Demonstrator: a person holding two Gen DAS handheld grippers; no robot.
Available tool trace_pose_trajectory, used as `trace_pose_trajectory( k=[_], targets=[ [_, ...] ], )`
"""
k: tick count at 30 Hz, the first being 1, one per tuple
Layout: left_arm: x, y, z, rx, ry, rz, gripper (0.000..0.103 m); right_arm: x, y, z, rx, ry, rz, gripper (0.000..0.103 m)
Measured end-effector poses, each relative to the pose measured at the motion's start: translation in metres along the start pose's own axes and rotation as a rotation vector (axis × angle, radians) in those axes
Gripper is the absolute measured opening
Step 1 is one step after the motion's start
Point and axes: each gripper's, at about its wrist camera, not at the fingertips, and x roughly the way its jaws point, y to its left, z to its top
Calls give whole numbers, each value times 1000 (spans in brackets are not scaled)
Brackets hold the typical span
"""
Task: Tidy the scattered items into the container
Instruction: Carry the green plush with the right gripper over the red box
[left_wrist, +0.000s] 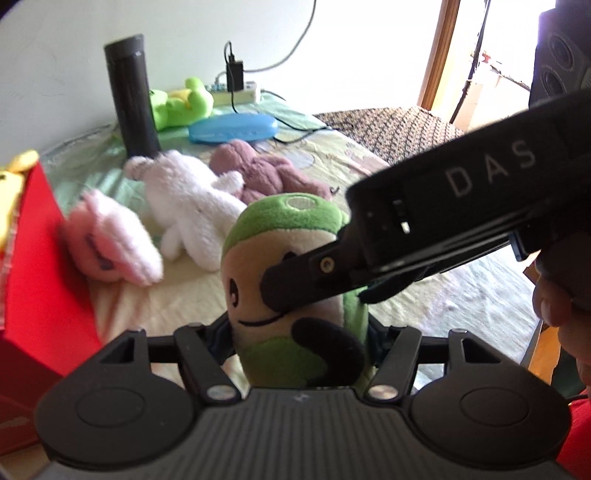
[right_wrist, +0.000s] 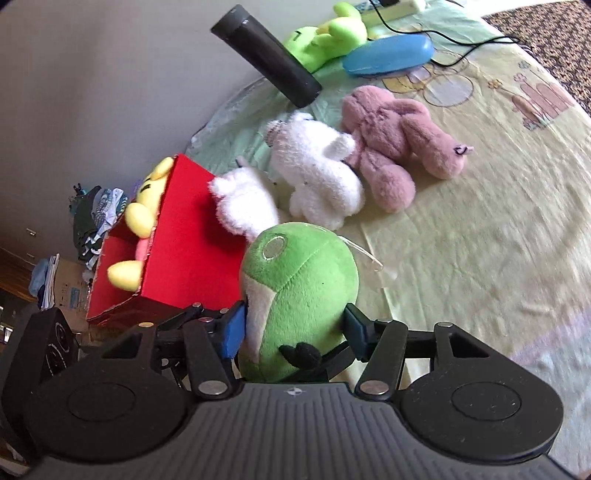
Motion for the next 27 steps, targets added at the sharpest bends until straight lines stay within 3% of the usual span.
trace_pose_trajectory(
  k=[7, 17, 21, 27],
  targets=[
    [-55, 33, 8, -13, -99, 34, 65, -10, 50, 0, -81, -86, 60, 58],
    [-143, 134, 24, 27, -225, 148, 65, 11, 168, 16, -198, -194, 180, 58],
    [-152, 183, 20, -25, -212, 161, 65, 43, 207, 25, -250, -191, 180, 58],
    [-129, 240, 7, -96, -115, 136, 65, 102, 241, 29, -306, -112, 78, 58]
  ],
)
